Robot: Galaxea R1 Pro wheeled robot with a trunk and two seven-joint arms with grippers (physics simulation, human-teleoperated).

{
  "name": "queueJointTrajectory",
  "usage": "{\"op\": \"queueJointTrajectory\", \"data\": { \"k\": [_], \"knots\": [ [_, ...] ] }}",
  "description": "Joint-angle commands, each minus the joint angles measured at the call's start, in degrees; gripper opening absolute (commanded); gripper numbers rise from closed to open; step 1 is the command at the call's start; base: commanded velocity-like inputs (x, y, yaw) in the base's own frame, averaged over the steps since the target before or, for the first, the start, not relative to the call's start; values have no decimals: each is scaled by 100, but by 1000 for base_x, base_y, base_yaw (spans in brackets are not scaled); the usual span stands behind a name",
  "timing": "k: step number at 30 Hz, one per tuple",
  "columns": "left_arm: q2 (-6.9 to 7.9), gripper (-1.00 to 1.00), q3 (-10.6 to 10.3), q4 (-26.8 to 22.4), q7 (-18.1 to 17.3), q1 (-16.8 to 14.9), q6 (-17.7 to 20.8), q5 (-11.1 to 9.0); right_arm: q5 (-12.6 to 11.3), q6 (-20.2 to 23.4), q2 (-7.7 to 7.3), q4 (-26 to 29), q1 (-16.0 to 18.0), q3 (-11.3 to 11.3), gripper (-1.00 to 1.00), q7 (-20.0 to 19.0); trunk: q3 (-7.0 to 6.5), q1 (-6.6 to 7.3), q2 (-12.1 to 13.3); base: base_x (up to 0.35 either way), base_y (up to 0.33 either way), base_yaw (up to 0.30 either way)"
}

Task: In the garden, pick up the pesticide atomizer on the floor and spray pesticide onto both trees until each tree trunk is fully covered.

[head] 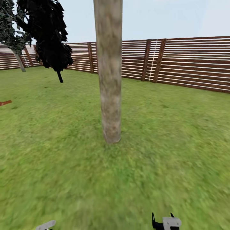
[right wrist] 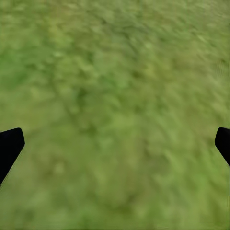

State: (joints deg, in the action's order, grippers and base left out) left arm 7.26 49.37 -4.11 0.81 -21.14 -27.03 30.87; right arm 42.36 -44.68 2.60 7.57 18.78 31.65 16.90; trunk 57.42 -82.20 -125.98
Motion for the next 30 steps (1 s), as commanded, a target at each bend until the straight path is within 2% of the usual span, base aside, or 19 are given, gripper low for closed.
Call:
{"op": "queueJointTrajectory", "data": {
  "k": [1, 10, 23, 29, 30],
  "knots": [
    [2, -100, 46, 7, 6, -4, -21, 59, 62, -6, -1, -2, 3, 25, 100, 41, 5, -3, -2, 338, 0, 0],
    [8, -100, 47, 7, 7, -4, -21, 59, 62, -6, 0, -2, 3, 26, 100, 41, 5, -3, -2, 338, 0, -138],
    [-3, -100, 46, 7, -1, -4, -30, 59, 46, -6, 4, 1, 3, 33, 100, 55, 5, -3, -2, 337, 0, -6],
    [18, -100, 47, -39, -24, -44, 7, 99, 71, 8, -2, 41, 3, 23, 100, 28, 5, -3, -2, 104, 0, 0],
    [13, -100, -55, -119, -59, -70, 25, 207, 108, 10, -13, 82, 3, -45, 100, 21, 5, -3, -2, 8, 0, 0]
  ]
}}
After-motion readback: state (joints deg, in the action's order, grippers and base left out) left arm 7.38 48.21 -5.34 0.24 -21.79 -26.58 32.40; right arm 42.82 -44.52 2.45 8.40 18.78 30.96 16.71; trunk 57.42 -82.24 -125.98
